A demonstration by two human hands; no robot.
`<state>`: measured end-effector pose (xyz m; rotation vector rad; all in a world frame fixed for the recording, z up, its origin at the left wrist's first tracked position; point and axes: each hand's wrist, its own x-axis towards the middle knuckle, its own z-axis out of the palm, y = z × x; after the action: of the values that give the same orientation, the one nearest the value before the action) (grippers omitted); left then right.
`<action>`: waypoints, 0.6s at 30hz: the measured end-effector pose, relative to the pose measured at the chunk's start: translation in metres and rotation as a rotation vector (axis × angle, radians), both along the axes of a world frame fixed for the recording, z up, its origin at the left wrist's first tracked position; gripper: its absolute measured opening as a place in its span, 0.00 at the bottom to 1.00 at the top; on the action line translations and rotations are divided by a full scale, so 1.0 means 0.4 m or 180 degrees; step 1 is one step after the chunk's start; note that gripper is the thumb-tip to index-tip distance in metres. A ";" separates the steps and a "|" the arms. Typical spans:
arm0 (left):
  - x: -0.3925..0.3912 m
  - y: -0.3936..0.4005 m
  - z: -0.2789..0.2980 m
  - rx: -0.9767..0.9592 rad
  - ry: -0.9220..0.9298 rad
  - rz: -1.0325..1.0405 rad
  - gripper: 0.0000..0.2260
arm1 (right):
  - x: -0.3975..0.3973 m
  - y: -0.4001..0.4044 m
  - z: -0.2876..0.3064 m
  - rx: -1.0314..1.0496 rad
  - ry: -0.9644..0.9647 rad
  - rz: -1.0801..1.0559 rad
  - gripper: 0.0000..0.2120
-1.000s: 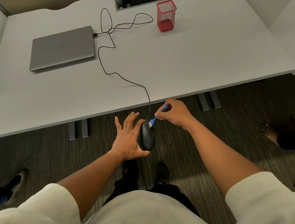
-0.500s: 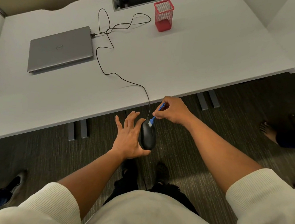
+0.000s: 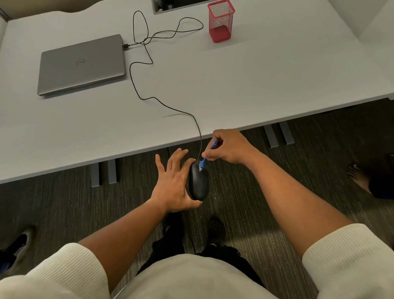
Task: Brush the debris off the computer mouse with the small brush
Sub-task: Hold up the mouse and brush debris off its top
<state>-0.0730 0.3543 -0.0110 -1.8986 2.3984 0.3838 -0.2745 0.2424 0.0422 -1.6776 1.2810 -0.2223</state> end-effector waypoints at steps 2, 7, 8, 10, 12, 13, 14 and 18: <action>0.002 0.002 -0.002 0.0010 0.0000 0.0007 0.54 | -0.004 -0.002 0.004 0.0321 -0.0147 0.0200 0.13; 0.000 0.000 -0.005 -0.0006 0.0047 0.0018 0.53 | 0.004 -0.004 0.003 -0.0141 0.0119 0.0043 0.15; -0.001 -0.003 -0.004 -0.0009 0.0045 0.0021 0.53 | 0.006 -0.003 0.002 -0.0214 0.0122 -0.0013 0.15; -0.001 -0.008 -0.003 0.0001 0.0026 0.0020 0.53 | 0.006 -0.005 0.000 -0.0198 0.0082 -0.0026 0.15; 0.000 -0.010 -0.003 0.0013 0.0008 0.0011 0.53 | -0.002 -0.010 0.004 0.0034 0.0010 0.0132 0.13; 0.000 -0.010 -0.004 0.0021 0.0005 0.0007 0.53 | -0.005 -0.012 0.006 0.0228 -0.0086 0.0234 0.13; 0.001 -0.009 -0.004 0.0029 0.0002 0.0005 0.53 | -0.008 -0.014 0.007 0.0400 -0.0180 0.0306 0.13; -0.004 -0.011 -0.005 0.0049 0.0021 -0.0001 0.53 | -0.006 -0.016 -0.001 0.0169 -0.0076 0.0149 0.12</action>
<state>-0.0745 0.3500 -0.0129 -1.8935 2.3928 0.4081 -0.2770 0.2358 0.0420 -1.6534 1.2185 -0.1782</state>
